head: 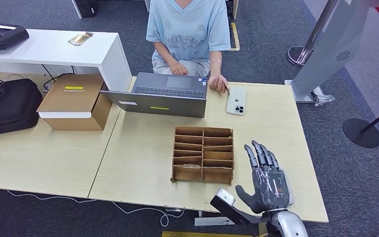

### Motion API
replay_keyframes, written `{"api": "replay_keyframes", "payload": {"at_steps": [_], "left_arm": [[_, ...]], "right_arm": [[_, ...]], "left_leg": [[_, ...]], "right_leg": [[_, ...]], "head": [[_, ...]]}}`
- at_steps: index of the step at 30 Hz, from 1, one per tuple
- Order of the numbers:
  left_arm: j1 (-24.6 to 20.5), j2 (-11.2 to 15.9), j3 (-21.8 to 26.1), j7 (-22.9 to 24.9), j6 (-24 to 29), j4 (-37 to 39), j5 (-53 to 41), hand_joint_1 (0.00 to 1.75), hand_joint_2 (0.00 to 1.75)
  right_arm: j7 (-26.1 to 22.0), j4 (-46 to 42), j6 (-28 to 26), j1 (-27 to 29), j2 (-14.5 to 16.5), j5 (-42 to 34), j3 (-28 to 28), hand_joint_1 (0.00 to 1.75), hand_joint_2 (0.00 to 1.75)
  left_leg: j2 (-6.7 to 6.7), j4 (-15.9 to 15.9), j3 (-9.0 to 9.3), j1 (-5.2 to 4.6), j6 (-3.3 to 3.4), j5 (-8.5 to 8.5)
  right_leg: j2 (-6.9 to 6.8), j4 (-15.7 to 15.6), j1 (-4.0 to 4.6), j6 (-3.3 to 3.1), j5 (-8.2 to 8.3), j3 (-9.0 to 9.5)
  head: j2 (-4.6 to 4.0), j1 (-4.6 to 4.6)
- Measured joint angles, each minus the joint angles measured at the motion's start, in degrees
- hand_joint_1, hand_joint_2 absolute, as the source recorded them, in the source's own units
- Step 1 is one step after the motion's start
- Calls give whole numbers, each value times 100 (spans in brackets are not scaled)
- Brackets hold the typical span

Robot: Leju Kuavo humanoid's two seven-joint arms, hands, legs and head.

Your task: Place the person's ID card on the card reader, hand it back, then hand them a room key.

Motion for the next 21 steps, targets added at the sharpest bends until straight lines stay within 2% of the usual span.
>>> {"api": "replay_keyframes", "payload": {"at_steps": [11,21], "left_arm": [[-10,-32,-8,3,-50,0,-2,0,0],[-16,-63,-8,59,-66,0,0,0,0]], "right_arm": [[39,49,99,-102,27,179,81,0,175],[-128,215,193,-274,157,269,110,0,175]], "left_leg": [[0,0,0,0,0,0],[0,0,0,0,0,0]], "right_leg": [[0,0,0,0,0,-1],[1,0,0,0,0,-1]], "head": [[0,0],[0,0]]}}
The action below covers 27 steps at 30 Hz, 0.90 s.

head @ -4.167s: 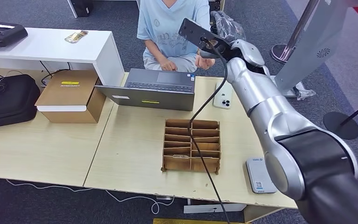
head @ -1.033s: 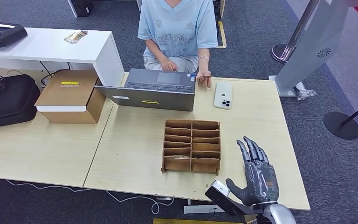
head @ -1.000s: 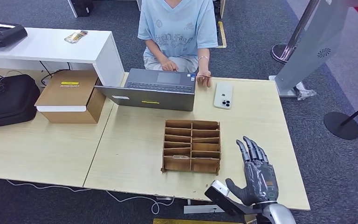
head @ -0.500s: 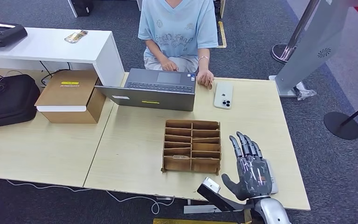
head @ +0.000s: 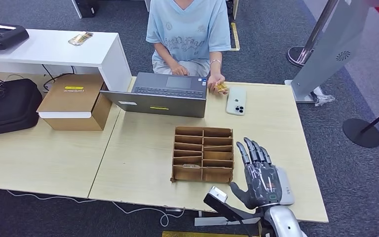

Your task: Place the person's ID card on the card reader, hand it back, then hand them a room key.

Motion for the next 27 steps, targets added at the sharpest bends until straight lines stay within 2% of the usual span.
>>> {"api": "replay_keyframes", "payload": {"at_steps": [15,27], "left_arm": [[-54,-13,0,2,-69,0,0,0,0],[-65,-15,0,2,-95,0,4,0,0]], "right_arm": [[-230,403,168,-349,267,33,197,0,175],[-189,809,214,-539,418,120,336,0,175]], "left_leg": [[0,0,-1,0,0,0],[0,0,-1,0,0,0]], "right_leg": [[0,0,0,0,0,0],[0,0,0,0,0,0]], "head": [[0,-1],[0,-1]]}}
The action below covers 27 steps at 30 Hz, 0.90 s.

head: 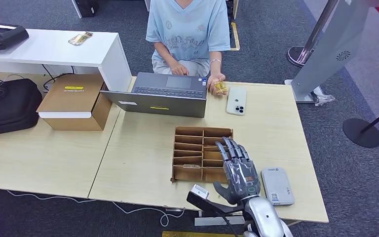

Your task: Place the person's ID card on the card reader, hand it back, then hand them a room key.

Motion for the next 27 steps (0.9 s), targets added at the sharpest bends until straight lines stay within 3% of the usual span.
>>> {"api": "replay_keyframes", "payload": {"at_steps": [27], "left_arm": [[-1,0,-16,0,-13,0,-15,0,0]], "right_arm": [[128,115,130,-34,145,12,31,12,175]], "left_leg": [[0,0,1,0,0,0]], "right_leg": [[0,0,0,0,0,-1]], "head": [[0,1]]}}
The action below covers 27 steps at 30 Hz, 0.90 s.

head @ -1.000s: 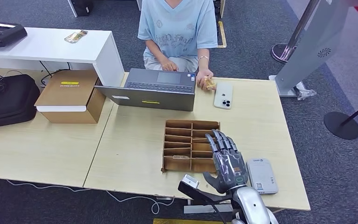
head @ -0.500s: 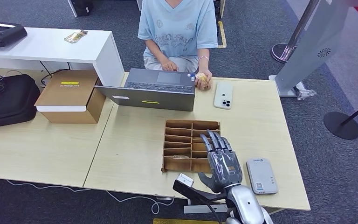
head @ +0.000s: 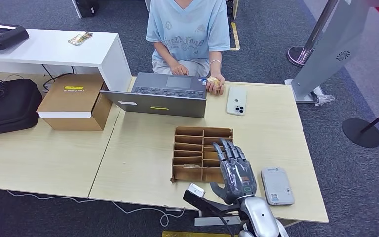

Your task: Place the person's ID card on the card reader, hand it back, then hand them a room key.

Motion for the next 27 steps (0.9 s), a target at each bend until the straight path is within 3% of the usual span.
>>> {"api": "replay_keyframes", "payload": {"at_steps": [9,27], "left_arm": [[0,2,-128,0,-13,0,0,0,0],[-78,-7,-356,0,-69,0,0,0,0]], "right_arm": [[39,3,4,57,42,4,-114,21,175],[53,415,-23,-49,101,-16,-391,16,175]], "left_leg": [[0,0,0,0,0,0],[0,0,0,0,0,0]], "right_leg": [[0,0,0,0,0,-1],[0,0,0,0,1,0]], "head": [[0,-1],[0,0]]}}
